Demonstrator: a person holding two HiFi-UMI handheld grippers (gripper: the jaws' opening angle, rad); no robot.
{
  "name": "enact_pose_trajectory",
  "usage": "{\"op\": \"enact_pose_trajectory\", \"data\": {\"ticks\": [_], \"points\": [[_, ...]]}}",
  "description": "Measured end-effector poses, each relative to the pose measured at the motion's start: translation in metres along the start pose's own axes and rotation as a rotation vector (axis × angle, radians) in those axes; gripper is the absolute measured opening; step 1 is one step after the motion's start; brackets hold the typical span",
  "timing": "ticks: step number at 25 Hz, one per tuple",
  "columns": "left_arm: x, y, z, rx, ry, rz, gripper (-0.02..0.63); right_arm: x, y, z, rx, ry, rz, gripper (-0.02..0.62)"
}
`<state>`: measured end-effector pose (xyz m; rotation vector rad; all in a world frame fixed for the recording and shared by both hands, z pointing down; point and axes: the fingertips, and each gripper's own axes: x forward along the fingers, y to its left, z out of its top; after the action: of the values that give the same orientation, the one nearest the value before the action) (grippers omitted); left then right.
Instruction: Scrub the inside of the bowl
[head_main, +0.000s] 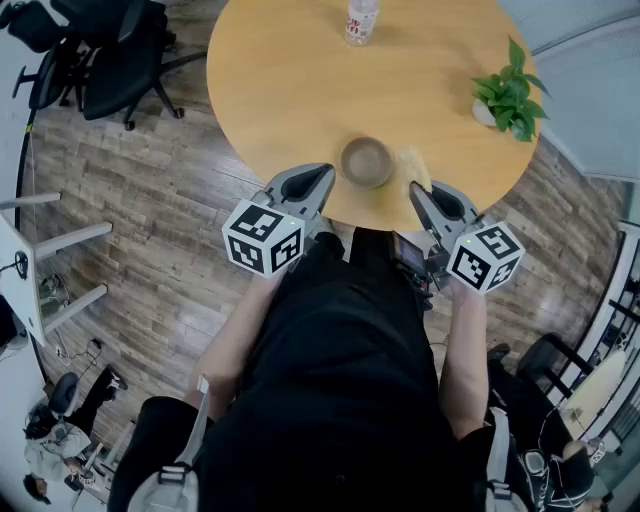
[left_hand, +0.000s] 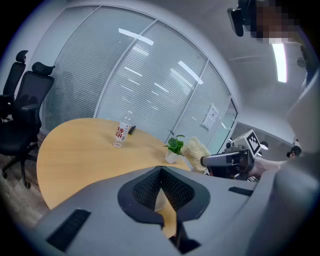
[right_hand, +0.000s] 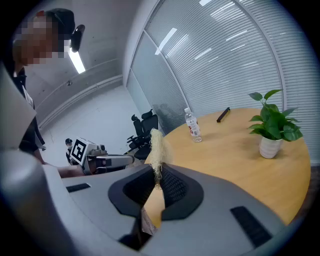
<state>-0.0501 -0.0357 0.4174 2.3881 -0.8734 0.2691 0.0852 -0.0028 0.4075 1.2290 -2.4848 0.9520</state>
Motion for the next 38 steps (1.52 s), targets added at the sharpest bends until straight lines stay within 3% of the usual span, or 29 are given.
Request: {"op": "enact_pose_trajectory", "data": {"ticks": [12, 23, 30, 34, 38], "points": [[0.011, 0.008, -0.014, -0.06, 0.051, 0.005, 0.012, 0.003, -0.002, -0.001, 0.048, -0.007, 0.006, 0.04], [0.035, 0.025, -0.054, -0.161, 0.178, 0.038, 0.014, 0.006, -0.012, -0.01, 0.06, 0.035, 0.013, 0.04], [0.048, 0.04, -0.081, -0.313, 0.211, 0.06, 0.015, 0.006, -0.024, -0.015, 0.075, 0.054, 0.011, 0.04], [0.055, 0.045, -0.096, -0.409, 0.231, 0.06, 0.101, 0.005, -0.028, -0.018, 0.08, 0.063, 0.013, 0.04], [0.061, 0.048, -0.111, -0.522, 0.244, 0.066, 0.114, 0.003, -0.03, -0.021, 0.084, 0.072, 0.014, 0.04]]}}
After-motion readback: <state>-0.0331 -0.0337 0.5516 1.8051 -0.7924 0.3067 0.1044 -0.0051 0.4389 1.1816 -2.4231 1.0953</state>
